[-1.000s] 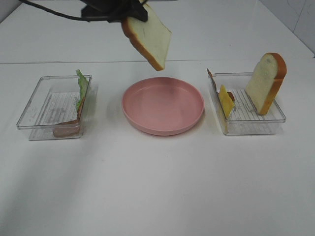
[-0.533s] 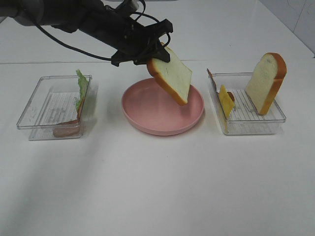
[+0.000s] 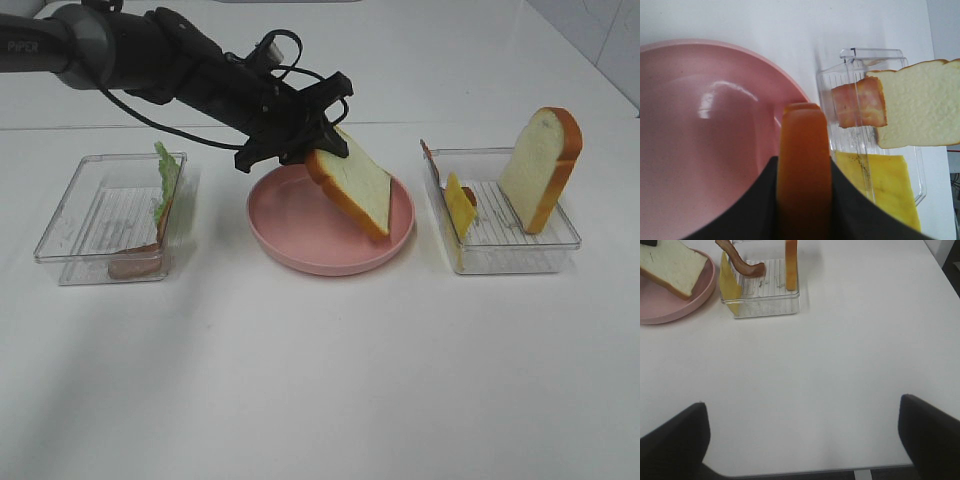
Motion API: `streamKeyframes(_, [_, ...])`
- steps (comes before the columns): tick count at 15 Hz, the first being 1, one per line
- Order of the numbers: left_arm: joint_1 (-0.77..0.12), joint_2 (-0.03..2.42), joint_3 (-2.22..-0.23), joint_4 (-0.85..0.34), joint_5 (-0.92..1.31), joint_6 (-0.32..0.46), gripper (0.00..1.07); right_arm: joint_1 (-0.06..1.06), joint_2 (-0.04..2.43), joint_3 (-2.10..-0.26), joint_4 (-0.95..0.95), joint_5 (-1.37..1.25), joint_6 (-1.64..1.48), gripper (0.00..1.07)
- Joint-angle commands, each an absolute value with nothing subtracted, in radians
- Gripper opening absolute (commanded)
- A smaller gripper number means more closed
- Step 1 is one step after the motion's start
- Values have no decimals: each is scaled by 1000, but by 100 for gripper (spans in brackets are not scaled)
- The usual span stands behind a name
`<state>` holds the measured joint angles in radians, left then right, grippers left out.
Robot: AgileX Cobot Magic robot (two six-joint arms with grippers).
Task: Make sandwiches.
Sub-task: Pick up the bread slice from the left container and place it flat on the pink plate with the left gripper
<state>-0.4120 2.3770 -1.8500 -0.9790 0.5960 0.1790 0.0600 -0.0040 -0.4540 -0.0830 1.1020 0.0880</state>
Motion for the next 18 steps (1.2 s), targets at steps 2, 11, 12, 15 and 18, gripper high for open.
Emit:
streamKeyframes(2, [-413,2409,-1854,-973,615,140,0,57,-28,-451,-85,1099,82,98])
streamKeyframes(11, [-413,2407,-1888,-833,635,120,101,57,-28,-451,-85,1099,82,98])
streamKeyframes(12, [-413,2407,-1901,-815,650,107,101,57,-28,-451,-85,1099,82,98])
streamKeyframes(15, [-413,2407,-2018,-553,783,-83,101,57,-28,-451,-85,1099,82,98])
streamKeyframes(18, [-428,2407,-2164,-329,957,-178,101,57,-28,-451,-85,1099,82,98])
